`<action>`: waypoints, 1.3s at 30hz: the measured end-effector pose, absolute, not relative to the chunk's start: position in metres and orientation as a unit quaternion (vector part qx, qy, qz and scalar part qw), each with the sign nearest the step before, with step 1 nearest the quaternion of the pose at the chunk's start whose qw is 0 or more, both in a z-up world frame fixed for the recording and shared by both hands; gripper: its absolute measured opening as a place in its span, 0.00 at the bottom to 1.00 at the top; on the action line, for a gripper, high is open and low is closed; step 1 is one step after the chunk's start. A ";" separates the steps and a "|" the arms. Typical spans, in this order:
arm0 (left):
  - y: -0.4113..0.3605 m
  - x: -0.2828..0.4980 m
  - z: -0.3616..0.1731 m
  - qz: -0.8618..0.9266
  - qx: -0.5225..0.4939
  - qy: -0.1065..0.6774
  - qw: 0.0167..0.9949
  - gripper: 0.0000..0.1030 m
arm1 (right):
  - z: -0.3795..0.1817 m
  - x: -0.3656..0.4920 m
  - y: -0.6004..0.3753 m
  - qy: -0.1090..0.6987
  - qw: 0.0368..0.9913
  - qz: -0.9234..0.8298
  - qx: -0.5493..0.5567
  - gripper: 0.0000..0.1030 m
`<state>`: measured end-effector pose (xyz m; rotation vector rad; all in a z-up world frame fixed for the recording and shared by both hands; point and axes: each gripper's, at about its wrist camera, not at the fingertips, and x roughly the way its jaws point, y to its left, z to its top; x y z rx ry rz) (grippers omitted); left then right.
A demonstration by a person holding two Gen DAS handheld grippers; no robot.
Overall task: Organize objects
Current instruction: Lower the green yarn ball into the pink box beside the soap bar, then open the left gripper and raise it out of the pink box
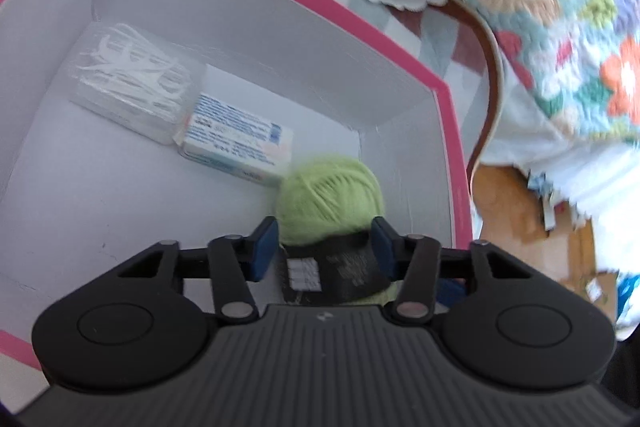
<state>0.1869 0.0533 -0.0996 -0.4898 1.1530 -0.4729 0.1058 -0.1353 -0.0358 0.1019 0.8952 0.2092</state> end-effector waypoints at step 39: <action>0.026 0.106 -0.014 -0.118 0.026 0.517 0.847 0.58 | 0.016 0.042 -0.133 0.425 0.898 0.114 0.007 0.47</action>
